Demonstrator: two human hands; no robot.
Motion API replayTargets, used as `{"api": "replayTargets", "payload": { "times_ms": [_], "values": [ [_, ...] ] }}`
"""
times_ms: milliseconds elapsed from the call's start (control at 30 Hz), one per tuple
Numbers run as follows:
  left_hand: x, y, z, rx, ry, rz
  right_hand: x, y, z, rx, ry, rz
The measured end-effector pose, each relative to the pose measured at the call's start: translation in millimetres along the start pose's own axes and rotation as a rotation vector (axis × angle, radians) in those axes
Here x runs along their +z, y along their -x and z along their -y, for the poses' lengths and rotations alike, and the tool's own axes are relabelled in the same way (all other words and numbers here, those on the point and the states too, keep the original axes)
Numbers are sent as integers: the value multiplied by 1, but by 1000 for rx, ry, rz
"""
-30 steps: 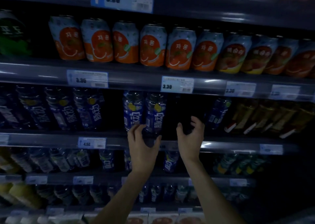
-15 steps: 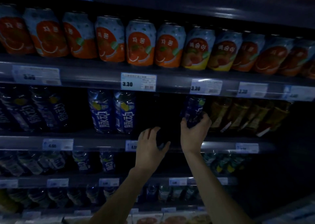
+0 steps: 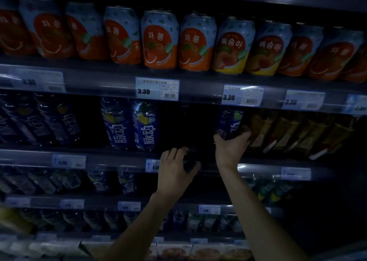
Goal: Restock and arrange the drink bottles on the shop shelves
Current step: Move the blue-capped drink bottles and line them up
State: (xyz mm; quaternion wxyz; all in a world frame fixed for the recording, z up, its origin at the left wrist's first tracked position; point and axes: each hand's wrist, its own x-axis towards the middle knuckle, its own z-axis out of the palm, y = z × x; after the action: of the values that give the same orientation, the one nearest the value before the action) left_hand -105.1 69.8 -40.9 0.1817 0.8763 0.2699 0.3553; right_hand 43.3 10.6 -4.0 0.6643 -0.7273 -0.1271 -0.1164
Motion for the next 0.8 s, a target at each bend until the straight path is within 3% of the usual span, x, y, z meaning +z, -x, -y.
{"api": "replayTargets", "payload": {
  "times_ms": [167,400,800],
  "values": [
    [-2,-1,1,-31,38,20,-1,-4,0,-50,106,68],
    [-4,-2,1,-76,85,60,1,4,-1,34,-24,84],
    [-29,1,2,-92,112,38,-19,46,3,-119,35,138]
  ]
}}
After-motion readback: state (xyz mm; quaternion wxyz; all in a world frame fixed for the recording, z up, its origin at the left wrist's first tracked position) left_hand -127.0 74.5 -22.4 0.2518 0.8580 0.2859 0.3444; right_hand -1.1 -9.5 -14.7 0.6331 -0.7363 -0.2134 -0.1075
